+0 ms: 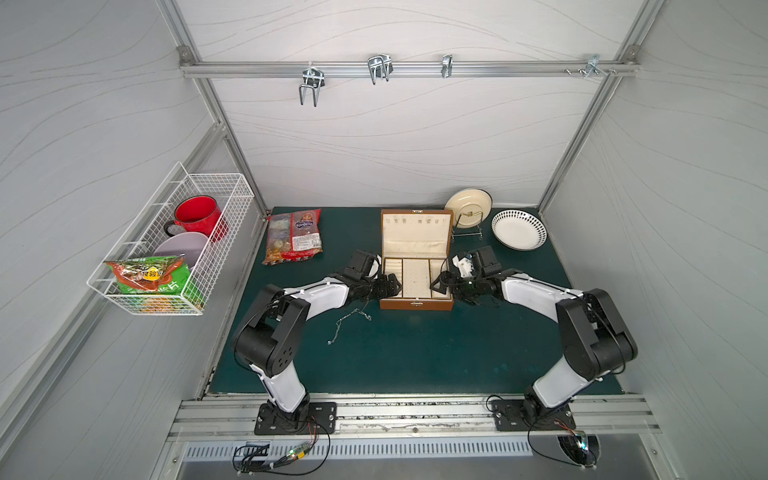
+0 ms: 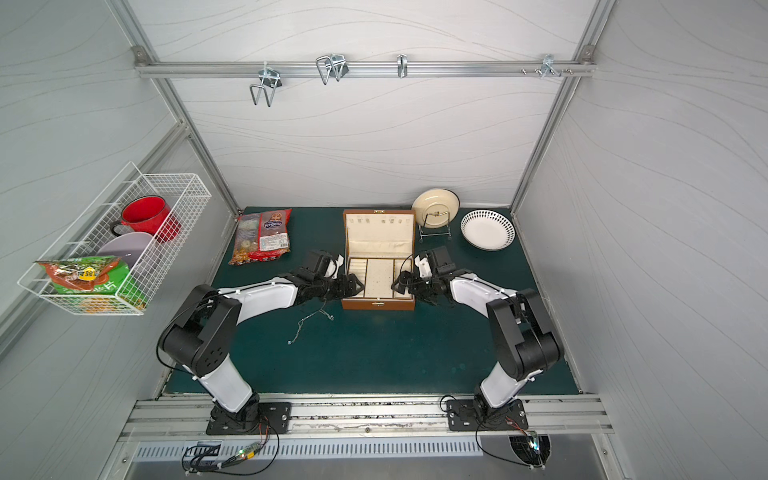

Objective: Put jewelry chain into jewelry box
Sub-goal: Move the jewelry box to the center of the board.

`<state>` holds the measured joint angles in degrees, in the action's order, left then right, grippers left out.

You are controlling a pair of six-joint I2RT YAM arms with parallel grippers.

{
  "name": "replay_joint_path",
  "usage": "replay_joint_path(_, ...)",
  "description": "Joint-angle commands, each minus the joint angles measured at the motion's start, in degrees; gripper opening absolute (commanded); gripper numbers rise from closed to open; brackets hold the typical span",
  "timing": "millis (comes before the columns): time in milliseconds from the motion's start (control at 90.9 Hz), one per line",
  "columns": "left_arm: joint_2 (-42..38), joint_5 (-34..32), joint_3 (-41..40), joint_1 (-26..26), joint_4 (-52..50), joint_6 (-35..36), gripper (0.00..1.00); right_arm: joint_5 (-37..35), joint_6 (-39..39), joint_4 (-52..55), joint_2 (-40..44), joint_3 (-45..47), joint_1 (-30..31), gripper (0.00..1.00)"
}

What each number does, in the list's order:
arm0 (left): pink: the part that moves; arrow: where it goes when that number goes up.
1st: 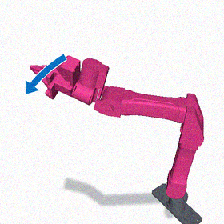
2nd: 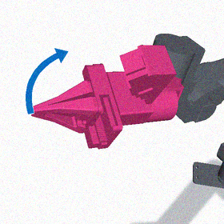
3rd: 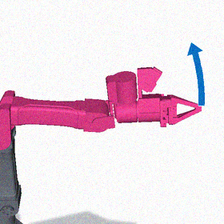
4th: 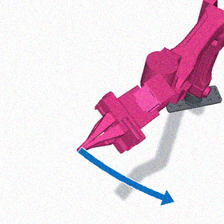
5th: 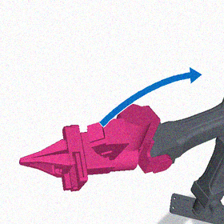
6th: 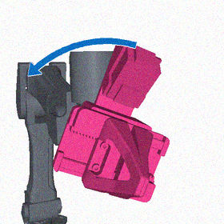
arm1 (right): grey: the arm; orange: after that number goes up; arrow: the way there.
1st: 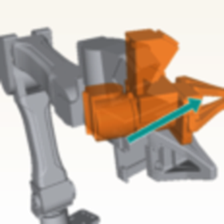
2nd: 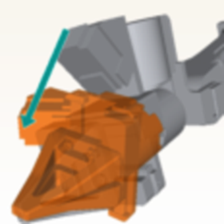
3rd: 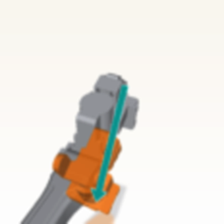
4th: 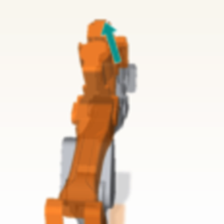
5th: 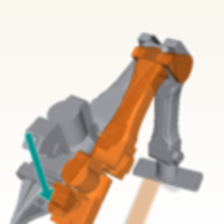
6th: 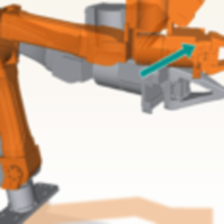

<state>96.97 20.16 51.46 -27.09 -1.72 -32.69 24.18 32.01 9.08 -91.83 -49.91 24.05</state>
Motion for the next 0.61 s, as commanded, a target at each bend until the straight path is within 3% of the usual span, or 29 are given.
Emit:
replay_joint_path(0, -3.0, 2.5, -0.7, -3.6, 1.7, -2.5, 0.9, 3.4, 1.0, -0.6, 3.5, 1.8, 3.4, 0.99)
replay_joint_path(121, -4.3, 2.7, -2.0, -4.3, 1.7, -3.5, 0.9, 2.6, 1.5, -0.3, 6.4, 3.4, 4.4, 0.99)
replay_joint_path(594, -9.2, -3.4, -7.1, -15.1, 1.0, -8.4, 0.9, 0.4, 3.4, 1.3, 17.9, 13.0, 7.8, 0.99)
